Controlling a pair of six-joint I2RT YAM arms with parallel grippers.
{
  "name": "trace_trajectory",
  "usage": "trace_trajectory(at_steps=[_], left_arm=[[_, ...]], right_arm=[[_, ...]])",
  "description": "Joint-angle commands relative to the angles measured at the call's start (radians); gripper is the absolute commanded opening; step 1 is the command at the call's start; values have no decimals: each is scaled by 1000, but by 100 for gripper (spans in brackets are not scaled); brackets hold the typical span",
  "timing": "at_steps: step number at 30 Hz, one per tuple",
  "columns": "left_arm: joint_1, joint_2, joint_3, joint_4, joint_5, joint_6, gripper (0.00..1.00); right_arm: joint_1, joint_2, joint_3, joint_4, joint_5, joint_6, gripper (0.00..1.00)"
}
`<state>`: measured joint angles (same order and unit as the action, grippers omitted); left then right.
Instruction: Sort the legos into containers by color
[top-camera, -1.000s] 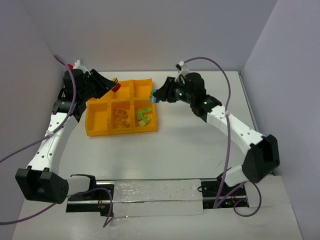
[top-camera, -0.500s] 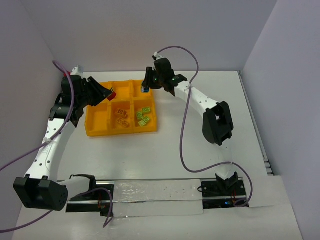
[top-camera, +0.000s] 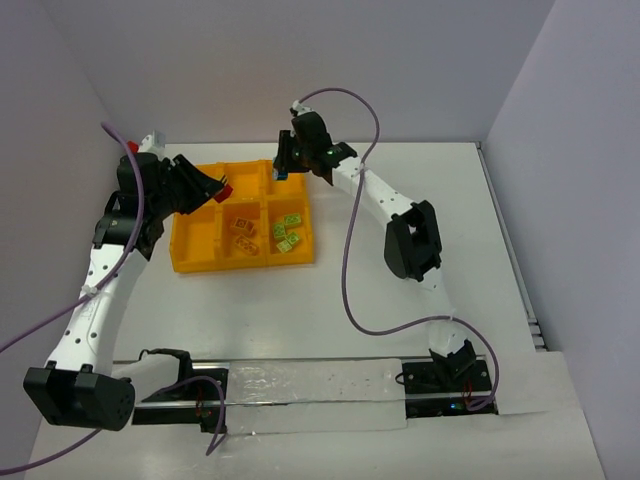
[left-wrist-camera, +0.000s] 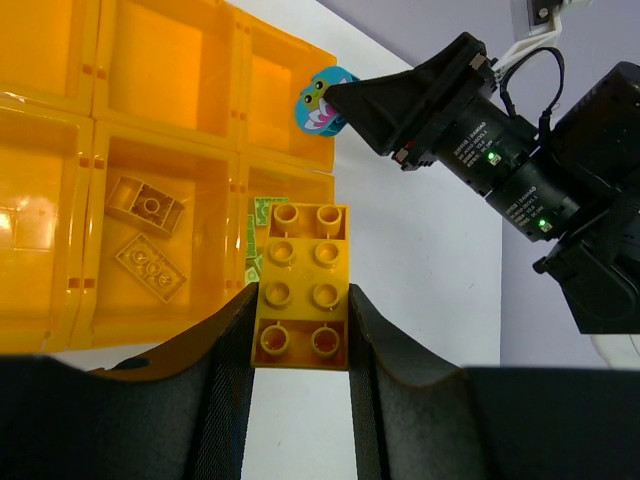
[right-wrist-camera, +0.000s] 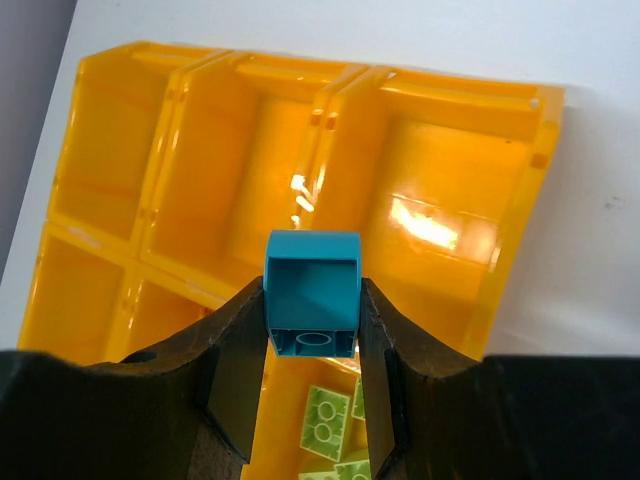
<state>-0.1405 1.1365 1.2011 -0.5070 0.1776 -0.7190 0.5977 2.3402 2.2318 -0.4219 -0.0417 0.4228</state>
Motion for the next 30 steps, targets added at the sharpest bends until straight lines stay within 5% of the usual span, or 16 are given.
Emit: trace_trajectory(at_steps=[1,23,25,27,30], left_arm=[[18,-12,51,-39,-41,35,0],[30,-6,63,-56,-15,47,0],[30,-3,65,-57,-16,45,0],[30,-3,61,-51,-14,44,0],[30,6,39,-31,-1,37,0]], right_arm=[[70,-12,28,14,34,-43,0],[12,166,166,7,118,-40,1],[10,174,176,2,112,-43,21],[9,173,184,-4,96,-47,54],[14,133,156,3,80,-53,76]])
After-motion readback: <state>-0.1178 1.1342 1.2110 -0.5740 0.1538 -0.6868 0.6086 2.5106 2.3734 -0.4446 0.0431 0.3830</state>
